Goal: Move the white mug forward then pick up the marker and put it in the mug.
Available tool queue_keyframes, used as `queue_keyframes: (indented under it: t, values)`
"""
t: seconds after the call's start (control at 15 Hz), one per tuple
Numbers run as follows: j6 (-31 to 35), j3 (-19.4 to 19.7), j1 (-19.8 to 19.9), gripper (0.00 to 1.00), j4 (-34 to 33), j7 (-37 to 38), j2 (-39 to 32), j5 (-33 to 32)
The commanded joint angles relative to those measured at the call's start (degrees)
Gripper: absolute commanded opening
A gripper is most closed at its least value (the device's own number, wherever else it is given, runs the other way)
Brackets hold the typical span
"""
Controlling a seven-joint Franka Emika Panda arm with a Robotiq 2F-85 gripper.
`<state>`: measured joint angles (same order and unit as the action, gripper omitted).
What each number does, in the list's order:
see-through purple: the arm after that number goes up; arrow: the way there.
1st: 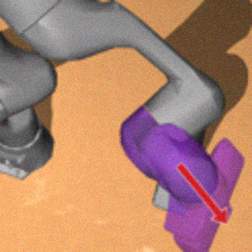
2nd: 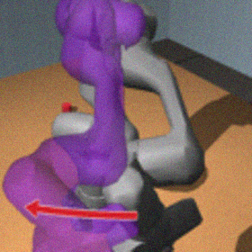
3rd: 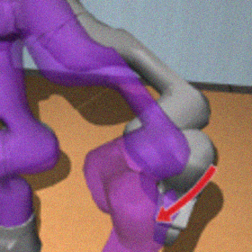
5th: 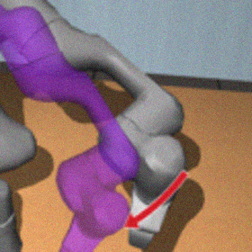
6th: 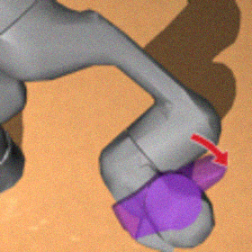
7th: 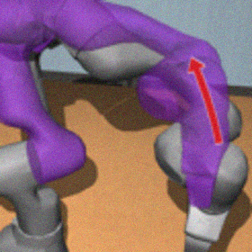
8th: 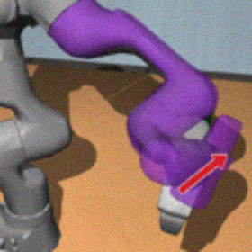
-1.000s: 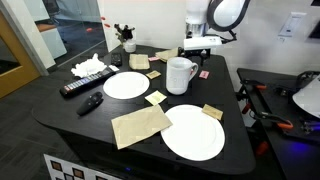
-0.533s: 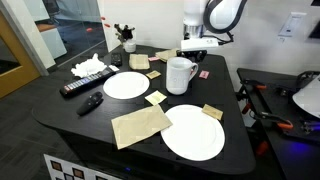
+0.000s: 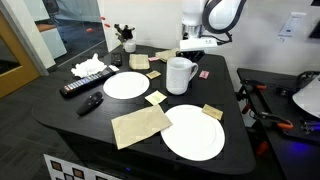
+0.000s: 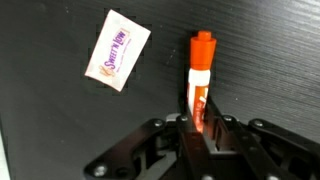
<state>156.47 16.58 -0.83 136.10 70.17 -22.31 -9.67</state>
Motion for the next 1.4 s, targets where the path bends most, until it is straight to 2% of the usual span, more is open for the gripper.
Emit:
queue_keyframes:
  t: [0.0,0.4,0.6,1.0,1.33]
  values:
    - [-0.9,0.9,-2.0,0.05,0.9,-1.1,3.4,-0.5]
    - [-3.9,1.5,-3.1,0.05,1.8,-1.4,12.1,-6.2]
    - [-7.3,-0.6,-1.4,0.05,1.8,-4.2,17.2,-8.8]
    - [-15.1,-5.6,1.8,0.05,0.7,-16.2,26.5,-8.5]
    - [-21.8,-8.4,4.1,0.05,-1.8,-29.9,31.7,-3.9]
